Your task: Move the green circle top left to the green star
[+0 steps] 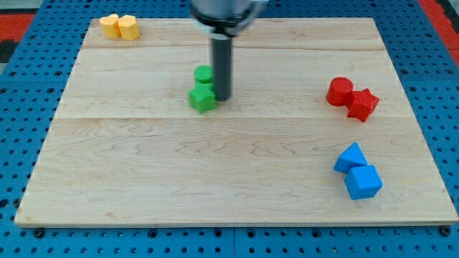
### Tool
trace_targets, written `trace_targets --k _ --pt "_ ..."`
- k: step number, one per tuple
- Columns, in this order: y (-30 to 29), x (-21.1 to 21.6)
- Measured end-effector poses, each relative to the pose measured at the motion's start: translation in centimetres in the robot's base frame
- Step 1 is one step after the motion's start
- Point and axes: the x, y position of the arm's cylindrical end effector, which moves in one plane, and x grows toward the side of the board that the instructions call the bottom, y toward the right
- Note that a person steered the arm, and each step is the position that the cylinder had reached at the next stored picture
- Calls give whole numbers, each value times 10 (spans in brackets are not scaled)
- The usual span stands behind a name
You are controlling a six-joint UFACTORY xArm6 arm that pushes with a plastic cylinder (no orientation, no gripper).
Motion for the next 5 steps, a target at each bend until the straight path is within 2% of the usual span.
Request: trace_targets --k 1,2,3,4,5 --pt "-12 -22" --pt "43 -17" --pt "15 -35" --pt "-77 -44" --pt "-57 -46"
